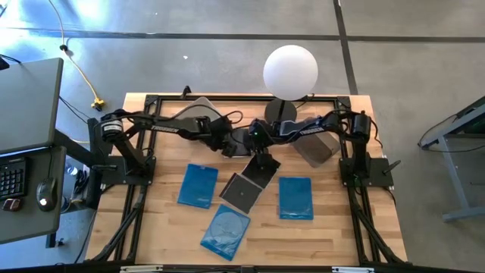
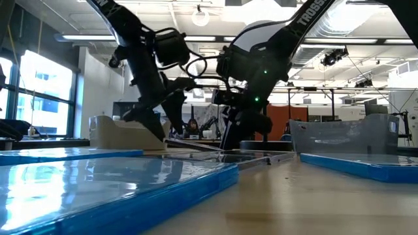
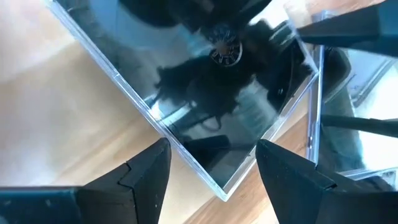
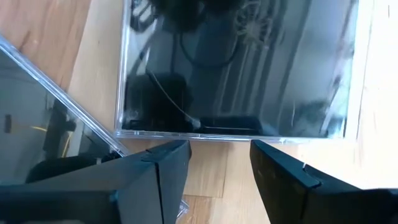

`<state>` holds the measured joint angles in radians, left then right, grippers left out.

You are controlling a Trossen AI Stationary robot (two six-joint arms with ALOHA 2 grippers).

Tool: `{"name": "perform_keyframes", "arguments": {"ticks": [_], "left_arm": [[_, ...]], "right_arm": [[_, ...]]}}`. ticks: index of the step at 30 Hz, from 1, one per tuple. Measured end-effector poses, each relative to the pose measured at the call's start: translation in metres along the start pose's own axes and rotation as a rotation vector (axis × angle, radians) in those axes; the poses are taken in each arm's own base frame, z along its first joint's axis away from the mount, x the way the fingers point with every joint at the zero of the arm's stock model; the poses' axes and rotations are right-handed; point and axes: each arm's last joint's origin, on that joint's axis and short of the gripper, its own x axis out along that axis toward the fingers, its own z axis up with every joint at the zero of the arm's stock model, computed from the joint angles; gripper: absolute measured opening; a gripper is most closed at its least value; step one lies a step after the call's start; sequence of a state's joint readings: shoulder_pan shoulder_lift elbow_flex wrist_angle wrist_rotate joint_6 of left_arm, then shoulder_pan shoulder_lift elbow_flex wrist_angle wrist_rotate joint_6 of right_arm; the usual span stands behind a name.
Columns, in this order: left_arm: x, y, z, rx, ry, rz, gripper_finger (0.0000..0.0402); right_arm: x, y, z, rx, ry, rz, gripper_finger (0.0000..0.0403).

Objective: Pick & place jewel cases by type
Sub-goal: Put the top black CD case into the white bin

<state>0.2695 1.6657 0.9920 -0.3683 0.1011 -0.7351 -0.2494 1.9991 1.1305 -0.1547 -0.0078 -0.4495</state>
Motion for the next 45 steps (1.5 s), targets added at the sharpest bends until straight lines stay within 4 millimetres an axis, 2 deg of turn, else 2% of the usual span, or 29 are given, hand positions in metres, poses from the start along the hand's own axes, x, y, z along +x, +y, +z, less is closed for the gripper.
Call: {"name": "perform_keyframes", "arguments": {"ticks": [7, 12, 20, 34, 45], "left_arm": [[-0.005, -0.004, 0.004, 0.033, -0.003, 0.021, 0.023], [-0.005, -0.005, 0.005, 0.034, -0.008, 0.014, 0.023], [-0.005, -0.006, 0.008, 0.037, -0.043, 0.002, 0.023], [-0.006, -0.007, 0.008, 0.057, -0.057, 0.01, 0.023], [-0.007, -0.009, 0.011, 0.064, -0.095, 0.006, 0.023]], "right_arm": [[-0.003, 0.01, 0.006, -0.009, 0.037, -0.096, 0.0169], [-0.011, 0.014, 0.011, 0.03, 0.016, -0.101, 0.0169], [-0.012, 0.017, 0.012, 0.057, 0.026, -0.118, 0.0169], [-0.014, 0.034, 0.021, -0.09, 0.069, -0.265, 0.0169], [-0.015, 0.046, 0.024, -0.135, 0.072, -0.275, 0.0169]]}}
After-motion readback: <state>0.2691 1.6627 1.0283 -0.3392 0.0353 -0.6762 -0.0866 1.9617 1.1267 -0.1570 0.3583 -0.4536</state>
